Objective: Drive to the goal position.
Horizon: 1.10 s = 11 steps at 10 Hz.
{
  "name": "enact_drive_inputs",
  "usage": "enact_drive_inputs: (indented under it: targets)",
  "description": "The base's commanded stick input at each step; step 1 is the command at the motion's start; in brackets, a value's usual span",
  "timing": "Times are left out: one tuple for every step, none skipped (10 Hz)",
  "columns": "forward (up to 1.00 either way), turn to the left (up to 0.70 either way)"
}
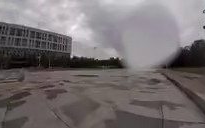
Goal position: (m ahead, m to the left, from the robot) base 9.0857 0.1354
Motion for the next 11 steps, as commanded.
enact_drive_inputs:
  targets:
    - [0.70,-0.34]
    - [0.70,-0.34]
    - [0.70,-0.34]
    - [0.70,-0.34]
    - [0.70,-0.34]
    - [0.70,-0.34]
    - [0.70,-0.33]
    - [0.70,-0.30]
    - [0.70,-0.08]
    - [0.70,0.00]
    - [0.70,0.00]
